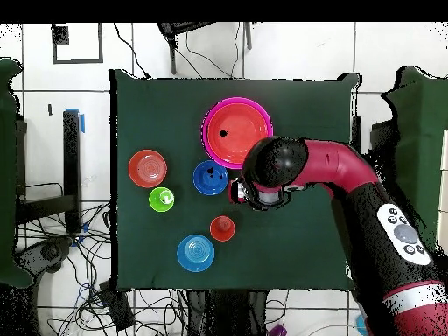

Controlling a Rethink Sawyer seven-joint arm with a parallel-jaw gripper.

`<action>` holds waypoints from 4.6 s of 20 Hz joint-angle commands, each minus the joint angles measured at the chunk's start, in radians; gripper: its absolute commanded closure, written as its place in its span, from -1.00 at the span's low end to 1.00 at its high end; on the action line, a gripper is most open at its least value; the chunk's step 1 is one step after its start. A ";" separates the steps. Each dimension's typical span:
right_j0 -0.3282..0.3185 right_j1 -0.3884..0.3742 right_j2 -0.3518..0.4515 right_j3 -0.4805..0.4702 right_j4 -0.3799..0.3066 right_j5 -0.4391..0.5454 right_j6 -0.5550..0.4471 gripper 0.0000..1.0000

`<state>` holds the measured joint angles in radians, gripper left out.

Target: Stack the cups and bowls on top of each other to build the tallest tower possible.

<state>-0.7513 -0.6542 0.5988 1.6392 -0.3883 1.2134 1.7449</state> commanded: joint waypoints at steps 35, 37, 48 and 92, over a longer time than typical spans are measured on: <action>0.453 -0.315 -0.203 0.238 0.193 -0.436 0.509 -1.00; 0.460 -0.305 -0.221 0.225 0.176 -0.432 0.503 -1.00; 0.400 -0.296 -0.201 0.141 0.177 -0.147 0.306 -1.00; 0.552 -0.046 -0.340 0.159 0.124 -0.575 0.466 -1.00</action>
<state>-0.2555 -0.7105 0.2596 1.8102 -0.2685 0.6879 2.0769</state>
